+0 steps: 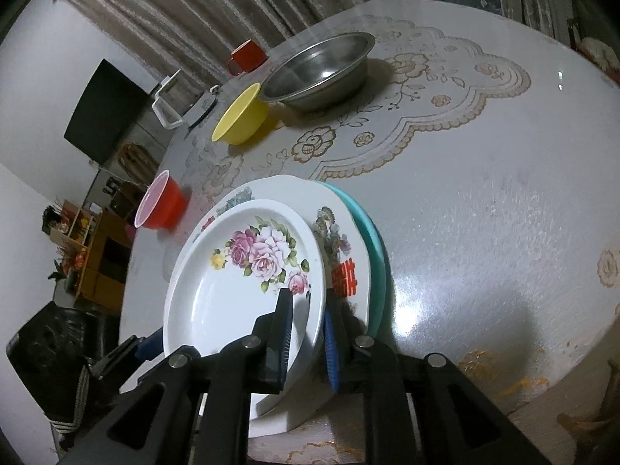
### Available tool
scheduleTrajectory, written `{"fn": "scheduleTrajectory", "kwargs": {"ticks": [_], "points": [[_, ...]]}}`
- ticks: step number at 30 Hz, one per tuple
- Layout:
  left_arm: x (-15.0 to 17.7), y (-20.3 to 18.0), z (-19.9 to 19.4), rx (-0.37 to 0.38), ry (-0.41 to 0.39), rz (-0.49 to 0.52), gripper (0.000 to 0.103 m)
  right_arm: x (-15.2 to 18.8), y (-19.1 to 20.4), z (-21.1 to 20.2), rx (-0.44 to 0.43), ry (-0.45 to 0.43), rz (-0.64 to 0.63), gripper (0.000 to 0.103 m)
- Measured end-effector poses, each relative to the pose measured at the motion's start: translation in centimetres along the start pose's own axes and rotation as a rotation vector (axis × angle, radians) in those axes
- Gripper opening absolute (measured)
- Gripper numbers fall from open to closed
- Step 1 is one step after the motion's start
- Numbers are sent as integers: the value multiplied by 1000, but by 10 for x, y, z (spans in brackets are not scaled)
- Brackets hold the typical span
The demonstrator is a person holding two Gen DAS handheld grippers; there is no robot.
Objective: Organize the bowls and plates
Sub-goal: 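Lower the floral plate with the right gripper onto the large white plate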
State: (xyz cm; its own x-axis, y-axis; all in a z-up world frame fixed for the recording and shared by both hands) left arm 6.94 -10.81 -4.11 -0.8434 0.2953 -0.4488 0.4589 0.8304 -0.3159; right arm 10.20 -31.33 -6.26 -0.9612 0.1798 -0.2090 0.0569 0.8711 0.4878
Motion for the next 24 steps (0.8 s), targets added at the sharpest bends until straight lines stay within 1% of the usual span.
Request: {"fn": "scheduleTrajectory", "kwargs": {"ticks": [3, 5, 6, 12, 18, 20, 24], "points": [[-4, 4, -1, 35, 25, -21, 56, -1, 5, 1, 41, 3, -20, 16], [-7, 7, -3, 63, 42, -40, 60, -3, 10, 3, 67, 7, -39, 19], [-9, 8, -3, 66, 47, -47, 60, -4, 11, 4, 68, 10, -40, 21], [-9, 6, -5, 60, 61, -34, 66, -4, 14, 10, 61, 33, -37, 24], [-6, 2, -6, 65, 74, -28, 69, -4, 14, 9, 54, 41, -24, 24], [-6, 0, -6, 73, 80, -25, 70, -3, 16, 8, 71, 39, -28, 24], [-4, -2, -6, 90, 91, -30, 71, 0, 21, 6, 97, 33, -41, 27]]}}
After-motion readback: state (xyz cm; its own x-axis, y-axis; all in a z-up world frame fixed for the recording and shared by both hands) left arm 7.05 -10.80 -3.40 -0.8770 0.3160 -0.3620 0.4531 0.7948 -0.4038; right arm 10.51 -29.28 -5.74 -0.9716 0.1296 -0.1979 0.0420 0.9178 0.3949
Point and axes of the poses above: each gripper's, at about its wrist camera, not at the fingertips, and z roughly the way its jaws point, y to its left, x to its underside, the point moved 2 cm from there along z, roughly the way its jaws point, and after that the axes turned 15 degrees about y, right-handed, at the moved point
